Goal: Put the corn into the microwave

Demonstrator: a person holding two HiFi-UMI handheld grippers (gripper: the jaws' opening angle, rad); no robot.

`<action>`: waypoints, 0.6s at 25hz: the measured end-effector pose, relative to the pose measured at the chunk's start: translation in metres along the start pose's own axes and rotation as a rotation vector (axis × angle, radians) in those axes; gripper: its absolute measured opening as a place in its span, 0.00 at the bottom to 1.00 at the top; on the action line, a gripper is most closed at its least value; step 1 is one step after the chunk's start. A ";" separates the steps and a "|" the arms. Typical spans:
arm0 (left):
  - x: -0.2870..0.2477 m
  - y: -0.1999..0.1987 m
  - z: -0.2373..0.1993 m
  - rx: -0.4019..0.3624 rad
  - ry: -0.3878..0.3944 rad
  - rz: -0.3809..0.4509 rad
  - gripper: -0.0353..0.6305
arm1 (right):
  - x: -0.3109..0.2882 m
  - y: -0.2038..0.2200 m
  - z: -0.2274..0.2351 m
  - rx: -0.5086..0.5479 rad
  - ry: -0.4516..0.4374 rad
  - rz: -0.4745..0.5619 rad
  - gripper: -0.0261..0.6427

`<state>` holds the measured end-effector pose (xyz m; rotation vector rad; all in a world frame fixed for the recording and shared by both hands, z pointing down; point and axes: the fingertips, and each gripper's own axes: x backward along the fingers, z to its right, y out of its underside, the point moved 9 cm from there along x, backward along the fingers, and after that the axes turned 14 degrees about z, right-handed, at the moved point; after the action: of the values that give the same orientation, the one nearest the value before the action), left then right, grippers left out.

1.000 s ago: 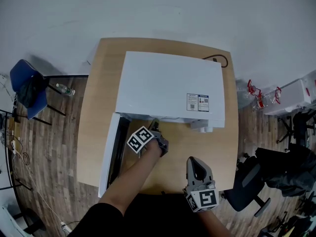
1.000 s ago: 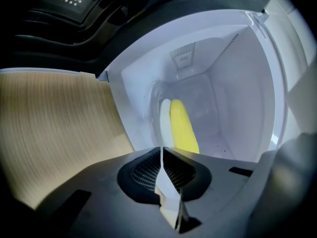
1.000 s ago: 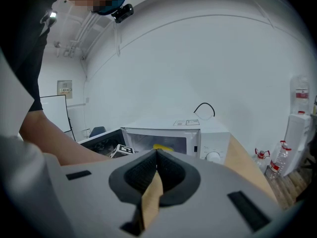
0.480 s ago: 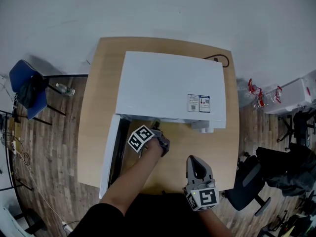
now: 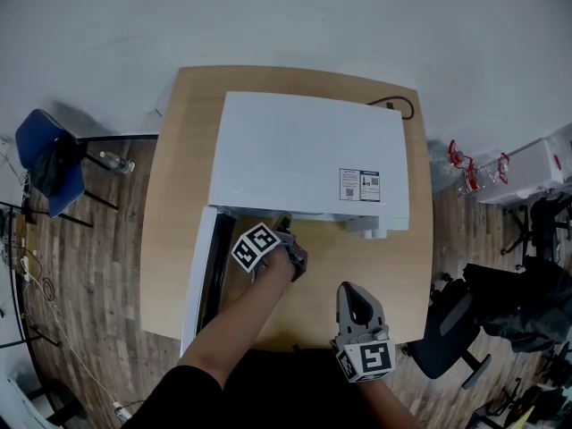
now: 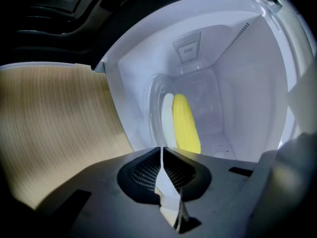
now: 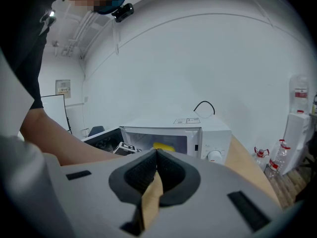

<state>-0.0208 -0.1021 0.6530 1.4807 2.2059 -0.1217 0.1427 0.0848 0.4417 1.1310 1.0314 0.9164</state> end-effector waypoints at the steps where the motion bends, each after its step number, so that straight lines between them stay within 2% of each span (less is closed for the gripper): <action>1: 0.000 0.001 0.000 0.002 -0.002 0.001 0.09 | 0.000 0.001 0.001 0.000 0.001 -0.001 0.13; 11: 0.004 0.001 0.000 0.006 0.018 -0.020 0.09 | -0.001 -0.003 -0.002 0.008 -0.008 0.010 0.13; 13: 0.011 0.004 0.003 -0.035 0.041 -0.050 0.09 | 0.000 -0.004 -0.003 0.009 -0.009 0.018 0.13; 15: 0.022 0.009 0.008 -0.108 0.075 -0.088 0.09 | 0.003 -0.007 -0.005 0.011 -0.008 0.029 0.13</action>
<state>-0.0163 -0.0825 0.6382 1.3516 2.3000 0.0245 0.1388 0.0875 0.4343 1.1609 1.0163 0.9296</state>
